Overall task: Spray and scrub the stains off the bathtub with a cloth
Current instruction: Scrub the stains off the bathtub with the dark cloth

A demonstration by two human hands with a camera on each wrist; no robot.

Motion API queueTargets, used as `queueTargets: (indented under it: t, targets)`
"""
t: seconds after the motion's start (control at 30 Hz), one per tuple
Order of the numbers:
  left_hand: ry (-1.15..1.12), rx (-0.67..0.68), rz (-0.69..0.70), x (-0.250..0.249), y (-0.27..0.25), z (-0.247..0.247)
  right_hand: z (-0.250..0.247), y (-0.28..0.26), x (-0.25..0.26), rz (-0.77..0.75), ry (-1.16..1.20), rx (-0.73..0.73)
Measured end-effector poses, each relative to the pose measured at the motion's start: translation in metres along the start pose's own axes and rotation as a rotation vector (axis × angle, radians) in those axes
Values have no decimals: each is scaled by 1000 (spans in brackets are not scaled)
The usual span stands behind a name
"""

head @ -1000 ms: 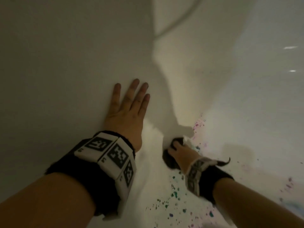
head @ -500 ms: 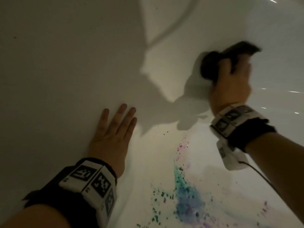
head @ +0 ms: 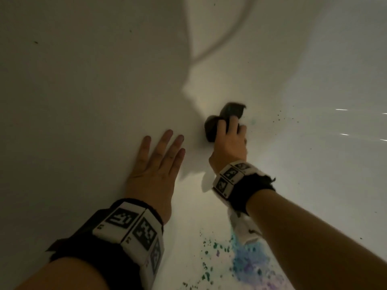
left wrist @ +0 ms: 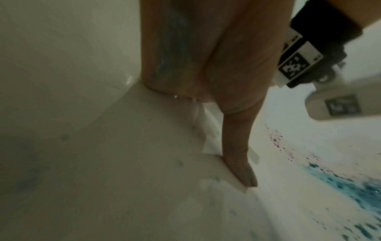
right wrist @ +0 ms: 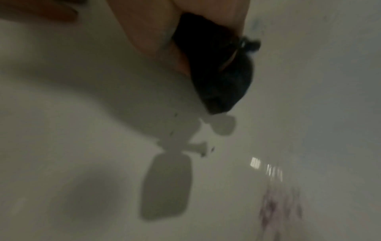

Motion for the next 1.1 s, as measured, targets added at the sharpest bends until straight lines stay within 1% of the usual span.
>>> queueTargets:
  t: [0.07,0.1,0.13,0.2,0.27,0.3,0.33,0.37,0.4,0.43,0.5,0.53,0.57,0.6,0.63,0.67,0.7,0.77,0.8,0.83,0.9,0.93,0.97,1.0,1.1]
  targets:
    - [2,7,-5,0,1,0,31,-20,-6,123,180,95]
    - [-2,11,-5,-1,1,0,48,-36,-6,136,239,165]
    - [-5,15,-7,-1,2,1,66,-55,-5,110,250,261]
    - [-5,20,-14,-2,2,1,95,-100,-1,-47,149,496]
    - [-9,28,-25,-3,2,2,107,-137,1,-244,47,677]
    - [-7,32,-29,-3,2,2,107,-148,1,-321,28,723]
    - [-1,33,-32,-3,2,3,102,-152,-1,-362,29,717]
    - [4,32,-32,-4,1,3,93,-149,-5,-364,61,641]
    - [8,30,-32,-4,2,3,79,-138,-9,-307,137,489]
    - [11,27,-32,-4,2,4,58,-122,-18,-197,226,262]
    - [14,21,-29,-4,2,5,-1,-97,-44,102,384,-233]
    - [11,17,-27,-5,3,5,-29,-87,-58,217,419,-424]
    - [8,13,-24,-6,3,5,-56,-78,-68,260,382,-589]
    - [6,10,-22,-6,3,5,-81,-68,-75,259,318,-715]
    - [8,9,-21,-6,3,5,-101,-57,-81,266,263,-787]
    - [10,8,-22,-6,3,6,-111,-44,-89,314,222,-779]
    - [12,6,-23,-6,4,6,-110,-29,-98,400,190,-705]
    - [15,6,-25,-8,5,5,-95,-9,-105,570,122,-482]
    - [17,10,-28,-8,5,5,-83,-3,-97,578,88,-395]
    - [24,13,-29,-8,4,5,-67,1,-81,512,73,-308]
    - [30,11,-32,-7,4,6,-28,2,-33,286,64,-96]
    - [33,4,-30,-8,5,5,-11,0,-14,198,83,-23]
    - [44,0,-29,-8,6,6,-1,-3,-2,171,115,14]
    - [60,-5,-30,-7,7,6,2,-4,3,179,140,28]
    - [77,3,-38,-9,7,5,-8,-8,-5,151,206,63]
Point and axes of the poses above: each hand's wrist, its own y-axis towards the middle knuckle, its own z-axis out of the palm, x = y × z, the point moved 7 cm from there along y, towards the middle knuckle, and after that the axes turned 10 degrees about -x, right-handed, at the moved point
